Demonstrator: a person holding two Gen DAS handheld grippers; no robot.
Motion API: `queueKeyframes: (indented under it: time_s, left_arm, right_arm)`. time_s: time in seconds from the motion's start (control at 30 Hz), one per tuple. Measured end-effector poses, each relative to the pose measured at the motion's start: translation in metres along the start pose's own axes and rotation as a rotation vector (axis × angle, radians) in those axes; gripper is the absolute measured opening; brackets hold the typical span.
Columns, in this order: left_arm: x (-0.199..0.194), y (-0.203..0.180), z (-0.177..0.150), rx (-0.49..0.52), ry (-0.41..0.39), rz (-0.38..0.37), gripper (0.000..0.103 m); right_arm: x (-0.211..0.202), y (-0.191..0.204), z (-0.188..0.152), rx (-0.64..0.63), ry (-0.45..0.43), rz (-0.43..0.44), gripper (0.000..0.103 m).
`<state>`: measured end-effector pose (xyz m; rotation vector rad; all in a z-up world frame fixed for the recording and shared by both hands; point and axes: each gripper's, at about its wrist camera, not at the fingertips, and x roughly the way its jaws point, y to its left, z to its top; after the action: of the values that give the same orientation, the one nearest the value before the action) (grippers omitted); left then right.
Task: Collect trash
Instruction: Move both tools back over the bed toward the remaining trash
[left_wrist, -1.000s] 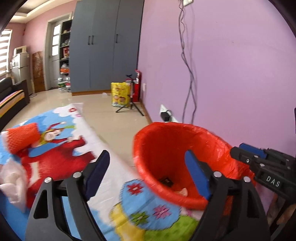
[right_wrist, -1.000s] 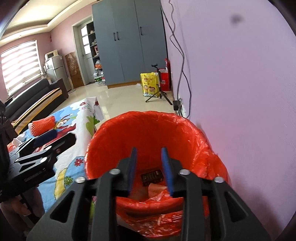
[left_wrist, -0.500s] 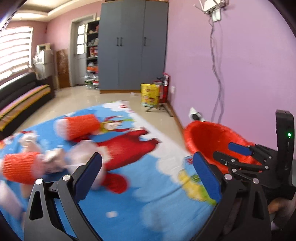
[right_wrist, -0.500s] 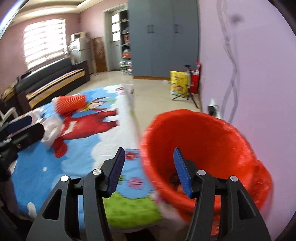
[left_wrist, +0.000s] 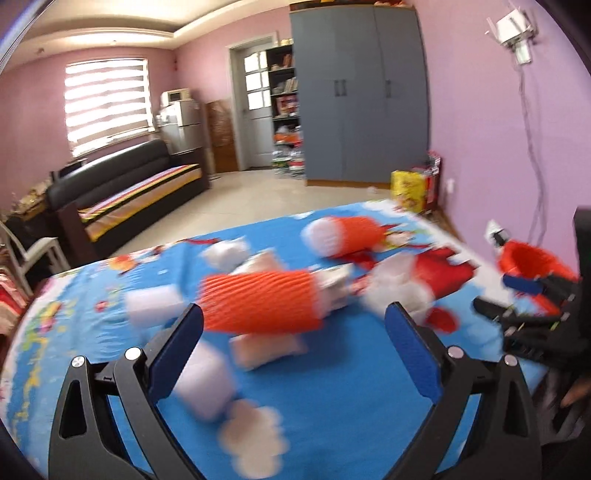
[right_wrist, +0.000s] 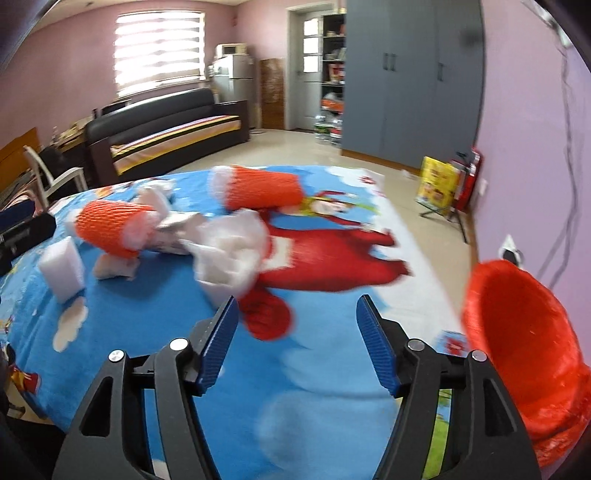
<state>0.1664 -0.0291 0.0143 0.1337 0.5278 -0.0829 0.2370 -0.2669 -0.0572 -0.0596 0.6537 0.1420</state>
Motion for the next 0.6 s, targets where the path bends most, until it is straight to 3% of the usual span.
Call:
queueKeyframes:
  time_s: [0.17, 0.47, 0.6]
  left_arm:
    - [0.008, 0.044, -0.022, 0.009, 0.061, 0.06, 0.095]
    - [0.042, 0.066, -0.052, 0.019, 0.194, 0.084, 0.095]
    - [0.062, 0.084, -0.057, -0.062, 0.249, 0.054, 0.094]
  right_arm:
    - [0.024, 0.029, 0.005, -0.053, 0.04, 0.025, 0.07]
    - [0.071, 0.048, 0.014, -0.078, 0.123, 0.047, 0.072]
    - [0.091, 0.053, 0.018, -0.093, 0.166, 0.053, 0.071]
